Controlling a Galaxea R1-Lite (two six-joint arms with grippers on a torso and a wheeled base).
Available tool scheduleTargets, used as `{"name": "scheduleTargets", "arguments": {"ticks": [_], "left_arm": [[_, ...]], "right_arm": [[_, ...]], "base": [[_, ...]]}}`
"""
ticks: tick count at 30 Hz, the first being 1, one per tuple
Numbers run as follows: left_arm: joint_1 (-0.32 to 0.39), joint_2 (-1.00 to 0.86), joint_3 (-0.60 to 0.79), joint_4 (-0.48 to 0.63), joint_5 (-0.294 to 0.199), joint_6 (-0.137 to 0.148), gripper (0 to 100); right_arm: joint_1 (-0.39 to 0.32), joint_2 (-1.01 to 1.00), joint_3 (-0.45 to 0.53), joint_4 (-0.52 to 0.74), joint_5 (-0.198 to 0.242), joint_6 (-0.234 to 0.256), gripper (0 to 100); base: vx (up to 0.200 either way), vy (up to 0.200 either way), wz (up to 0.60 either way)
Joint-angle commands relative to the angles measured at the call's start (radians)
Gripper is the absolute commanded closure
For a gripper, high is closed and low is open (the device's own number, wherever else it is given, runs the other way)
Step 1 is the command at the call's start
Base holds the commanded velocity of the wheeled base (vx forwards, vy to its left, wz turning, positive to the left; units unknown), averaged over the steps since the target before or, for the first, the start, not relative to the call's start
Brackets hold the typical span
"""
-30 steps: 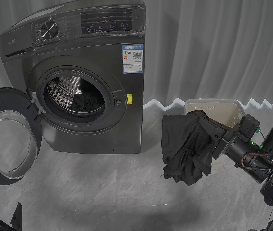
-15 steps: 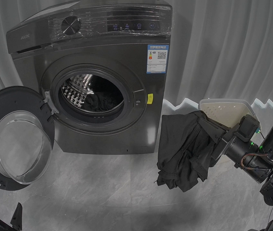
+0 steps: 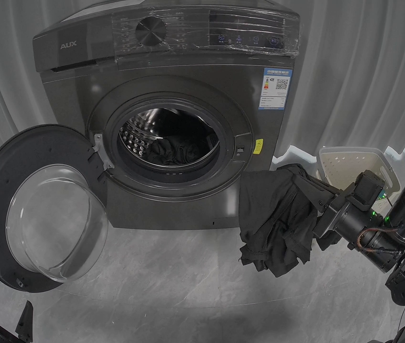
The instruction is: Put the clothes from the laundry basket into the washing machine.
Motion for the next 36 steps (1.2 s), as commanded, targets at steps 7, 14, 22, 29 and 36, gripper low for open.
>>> {"name": "scheduleTargets", "arguments": {"ticks": [7,14,22,29,36], "left_arm": [[0.000,-0.015,0.016,0.000,0.000,-0.001,0],[0.000,-0.015,0.016,0.000,0.000,-0.003,0],[0.000,-0.014,0.016,0.000,0.000,-0.004,0],[0.000,-0.015,0.016,0.000,0.000,-0.006,0],[0.000,-0.015,0.016,0.000,0.000,-0.006,0]], "right_arm": [[-0.003,-0.002,0.006,-0.001,0.002,-0.007,100],[-0.014,-0.010,0.021,-0.007,0.007,-0.019,100],[-0.020,-0.011,0.035,-0.007,0.010,-0.027,100],[-0.008,-0.007,0.038,-0.007,0.010,-0.025,100],[-0.008,-0.002,0.040,-0.007,0.011,-0.024,100]], "base": [[0.000,0.000,0.00],[0.000,0.000,0.00],[0.000,0.000,0.00],[0.000,0.000,0.00],[0.000,0.000,0.00]]}}
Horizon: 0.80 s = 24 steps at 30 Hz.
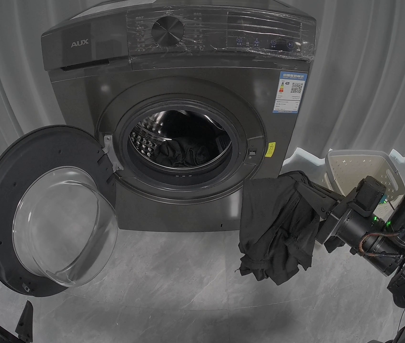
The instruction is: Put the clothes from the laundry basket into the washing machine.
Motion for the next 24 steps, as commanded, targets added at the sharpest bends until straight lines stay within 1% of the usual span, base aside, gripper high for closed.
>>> {"name": "scheduleTargets", "arguments": {"ticks": [1,9,10,18,20,21,22,24], "left_arm": [[0.000,-0.014,0.016,0.000,0.000,0.000,0],[0.000,-0.015,0.016,0.000,0.000,0.000,0],[0.000,-0.015,0.016,0.000,-0.001,-0.005,0],[0.000,-0.015,0.016,0.000,-0.001,-0.005,0],[0.000,-0.015,0.016,0.000,-0.001,-0.002,0],[0.002,-0.015,0.016,-0.002,0.002,0.007,0],[0.002,-0.015,0.016,-0.002,0.002,0.011,0],[0.002,-0.015,0.016,0.000,0.002,0.009,0]], "right_arm": [[0.002,0.004,0.000,-0.001,0.000,0.001,100],[0.005,0.015,0.000,-0.001,0.002,0.002,100],[0.005,0.016,0.000,-0.001,0.002,0.002,100],[0.006,0.021,0.000,-0.001,0.002,0.004,100],[0.011,0.021,0.000,-0.001,0.002,0.002,100],[0.016,0.021,-0.009,-0.001,0.002,0.002,100],[0.016,0.022,-0.014,-0.001,0.002,0.001,100],[0.017,0.030,-0.023,-0.001,0.003,-0.001,100]], "base": [[0.000,0.000,0.00],[0.000,0.000,0.00],[0.000,0.000,0.00],[0.000,0.200,0.00],[0.000,0.200,0.00],[0.000,0.200,0.00],[0.000,0.200,0.00],[0.000,0.000,0.00]]}}
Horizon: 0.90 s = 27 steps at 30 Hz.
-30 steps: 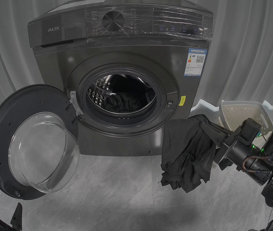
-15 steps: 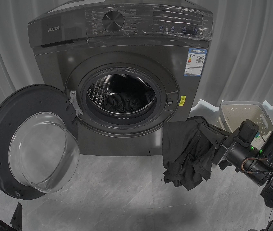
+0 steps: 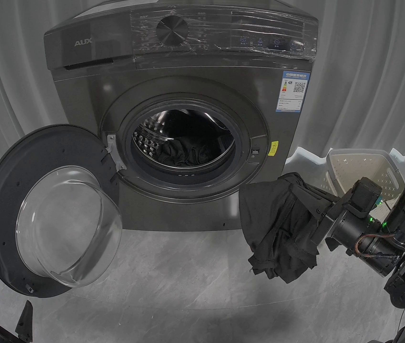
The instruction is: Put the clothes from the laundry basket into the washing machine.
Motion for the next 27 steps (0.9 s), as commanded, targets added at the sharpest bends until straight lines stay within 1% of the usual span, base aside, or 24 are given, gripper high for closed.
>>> {"name": "scheduleTargets", "arguments": {"ticks": [1,7,9,11,12,13,15,16,19,20,24,27], "left_arm": [[0.001,-0.015,0.016,0.000,0.001,0.000,0],[0.001,-0.015,0.016,-0.002,0.000,0.001,0],[0.001,-0.017,0.016,-0.002,0.001,0.007,0],[0.003,-0.017,0.016,-0.005,-0.019,0.044,0],[0.003,-0.017,0.016,-0.005,-0.029,0.052,0],[0.001,-0.017,0.016,-0.006,-0.051,0.058,0],[0.001,-0.017,0.016,-0.008,-0.057,0.061,0],[0.001,-0.017,0.016,-0.008,-0.060,0.064,0],[0.000,-0.017,0.016,-0.008,-0.060,0.066,0],[-0.002,-0.017,0.016,-0.009,-0.062,0.066,0],[-0.002,-0.017,0.016,-0.011,-0.062,0.066,0],[-0.002,-0.017,0.016,-0.011,-0.062,0.069,0]], "right_arm": [[0.006,0.012,-0.014,0.000,0.000,-0.002,100],[0.038,0.039,-0.047,0.000,-0.001,0.000,100],[0.064,0.041,-0.055,0.000,-0.007,0.003,100],[0.078,0.041,-0.063,0.000,-0.009,0.006,100],[0.082,0.042,-0.070,0.000,-0.009,0.006,100],[0.092,0.047,-0.090,0.002,-0.010,0.008,100],[0.099,0.059,-0.112,0.002,-0.010,0.009,100],[0.101,0.079,-0.144,0.002,-0.010,0.009,100],[0.102,0.101,-0.175,0.002,-0.010,0.009,100],[0.109,0.118,-0.198,0.003,-0.015,0.009,100],[0.119,0.147,-0.218,0.000,-0.052,0.011,100],[0.132,0.168,-0.224,-0.001,-0.064,0.012,100]], "base": [[0.000,0.000,0.00],[0.000,0.000,0.00],[0.000,0.000,0.00],[0.000,0.000,0.00],[0.000,0.000,0.00],[0.000,0.000,0.00],[0.000,0.000,0.00],[0.000,0.000,0.00],[0.000,0.000,0.00],[0.000,0.000,0.00],[0.000,0.000,0.00],[0.000,0.000,0.00]]}}
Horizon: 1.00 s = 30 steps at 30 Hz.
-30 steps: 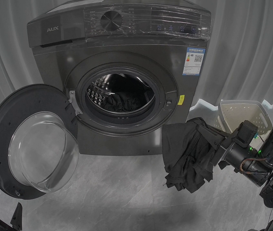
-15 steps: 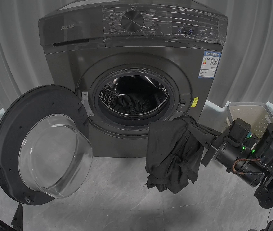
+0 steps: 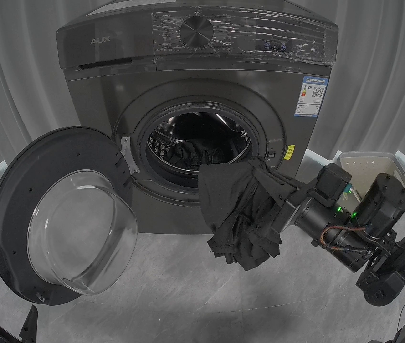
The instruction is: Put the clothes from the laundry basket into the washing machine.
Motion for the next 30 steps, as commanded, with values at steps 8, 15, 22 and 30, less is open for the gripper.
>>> {"name": "scheduleTargets", "arguments": {"ticks": [8,15,22,30], "left_arm": [[0.011,0.163,-0.223,-0.099,-0.047,-0.031,0],[-0.001,0.600,-0.127,-0.225,-0.308,0.040,0],[-0.178,0.920,-0.128,-0.572,-0.289,0.032,0],[-0.495,1.287,-0.196,-0.816,-0.082,-0.058,0]], "right_arm": [[0.016,0.078,-0.084,-0.001,-0.017,0.009,100],[0.030,0.130,-0.138,-0.004,-0.018,0.012,100],[0.029,0.188,-0.185,0.010,-0.044,0.006,100],[0.026,0.213,-0.231,0.058,-0.149,0.007,100]], "base": [[0.000,0.000,0.00],[0.000,0.000,0.00],[0.000,0.000,0.00],[0.000,0.000,0.00]]}}
